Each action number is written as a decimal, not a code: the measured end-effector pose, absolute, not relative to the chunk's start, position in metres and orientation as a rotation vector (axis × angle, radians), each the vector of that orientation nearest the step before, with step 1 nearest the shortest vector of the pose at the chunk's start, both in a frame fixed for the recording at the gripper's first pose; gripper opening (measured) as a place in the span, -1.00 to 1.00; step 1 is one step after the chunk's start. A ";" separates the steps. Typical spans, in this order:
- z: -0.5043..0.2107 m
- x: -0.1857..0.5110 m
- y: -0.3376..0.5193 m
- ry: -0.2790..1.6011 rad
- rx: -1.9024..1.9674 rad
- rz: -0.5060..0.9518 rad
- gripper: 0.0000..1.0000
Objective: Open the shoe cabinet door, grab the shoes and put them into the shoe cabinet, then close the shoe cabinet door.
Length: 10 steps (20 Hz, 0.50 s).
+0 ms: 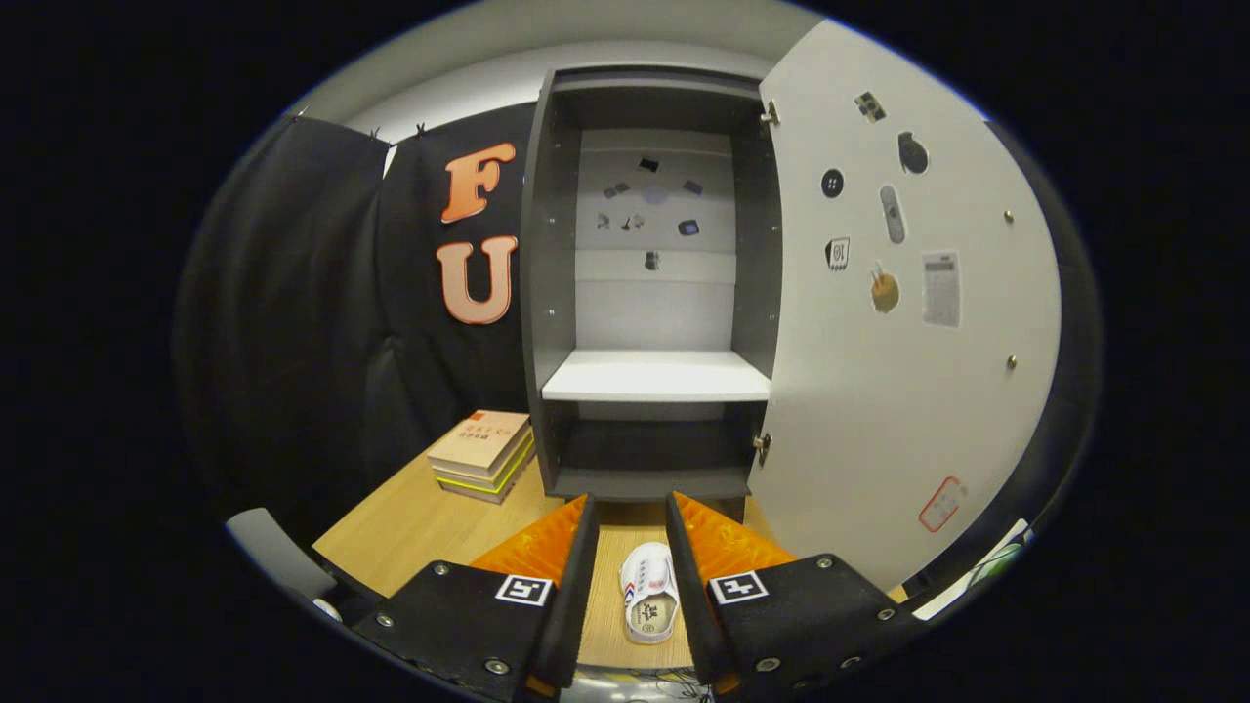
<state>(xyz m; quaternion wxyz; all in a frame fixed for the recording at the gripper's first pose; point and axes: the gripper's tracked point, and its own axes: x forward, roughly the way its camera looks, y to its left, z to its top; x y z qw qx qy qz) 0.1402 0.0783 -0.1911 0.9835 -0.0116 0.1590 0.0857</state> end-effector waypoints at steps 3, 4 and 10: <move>-0.244 0.145 0.082 0.418 -0.048 0.182 -0.10; -0.261 0.146 0.085 0.450 -0.053 0.190 -0.10; -0.354 0.159 0.095 0.627 -0.033 0.209 -0.10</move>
